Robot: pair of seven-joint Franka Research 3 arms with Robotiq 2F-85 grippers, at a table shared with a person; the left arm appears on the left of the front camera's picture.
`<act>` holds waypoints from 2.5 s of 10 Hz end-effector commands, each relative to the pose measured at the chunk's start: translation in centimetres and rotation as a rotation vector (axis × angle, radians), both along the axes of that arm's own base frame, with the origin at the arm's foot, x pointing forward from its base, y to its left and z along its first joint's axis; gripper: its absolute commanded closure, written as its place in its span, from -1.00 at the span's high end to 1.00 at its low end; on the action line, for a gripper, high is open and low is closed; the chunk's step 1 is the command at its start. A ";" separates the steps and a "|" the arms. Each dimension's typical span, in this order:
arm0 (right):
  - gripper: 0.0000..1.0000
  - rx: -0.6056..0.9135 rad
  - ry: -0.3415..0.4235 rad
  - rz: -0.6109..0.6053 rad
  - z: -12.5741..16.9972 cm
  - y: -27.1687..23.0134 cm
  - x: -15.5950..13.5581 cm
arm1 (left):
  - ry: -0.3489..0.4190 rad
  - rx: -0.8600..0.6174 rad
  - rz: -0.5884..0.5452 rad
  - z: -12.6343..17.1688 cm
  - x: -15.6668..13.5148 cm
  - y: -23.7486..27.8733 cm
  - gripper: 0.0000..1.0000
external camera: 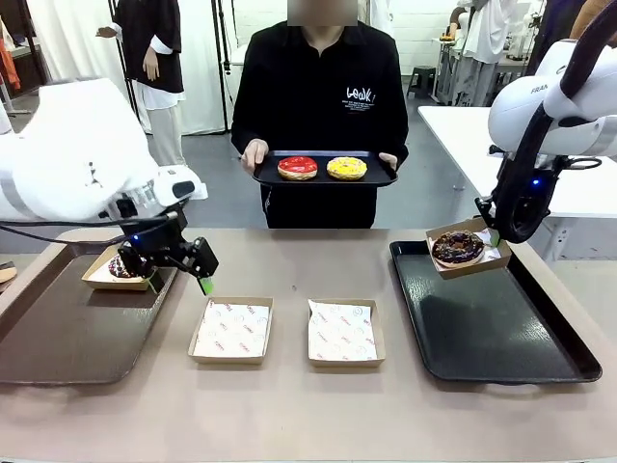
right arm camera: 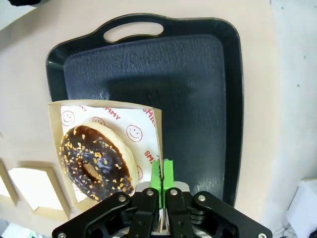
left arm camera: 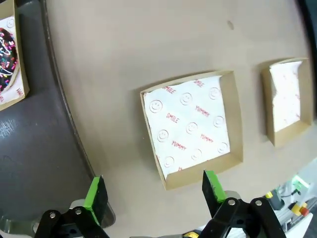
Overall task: Individually package the donuts and arrange them on the tray.
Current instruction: Place the picked Paper togo box on the Handle tray while simultaneously picking up another Paper togo box from the table with the other hand.
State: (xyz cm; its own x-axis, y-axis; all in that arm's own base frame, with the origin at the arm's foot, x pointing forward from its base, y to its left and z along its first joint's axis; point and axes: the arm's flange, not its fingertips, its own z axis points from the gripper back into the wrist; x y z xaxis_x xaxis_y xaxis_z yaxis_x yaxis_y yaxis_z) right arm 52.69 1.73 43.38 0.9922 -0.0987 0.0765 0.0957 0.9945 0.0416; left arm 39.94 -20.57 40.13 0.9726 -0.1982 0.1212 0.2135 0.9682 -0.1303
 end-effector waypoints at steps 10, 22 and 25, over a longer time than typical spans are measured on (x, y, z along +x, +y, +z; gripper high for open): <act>-0.96 0.009 0.000 -0.004 0.0 -0.1 -0.3 | -0.009 0.041 0.014 -1.9 0.3 -0.9 1.00; -0.96 -0.024 0.022 0.086 -5.8 -1.1 4.2 | 0.016 0.163 0.150 -3.1 -0.5 -4.6 1.00; -0.96 -0.017 0.007 0.095 -6.3 -1.4 4.1 | 0.018 0.166 0.190 -4.0 -1.0 -4.0 1.00</act>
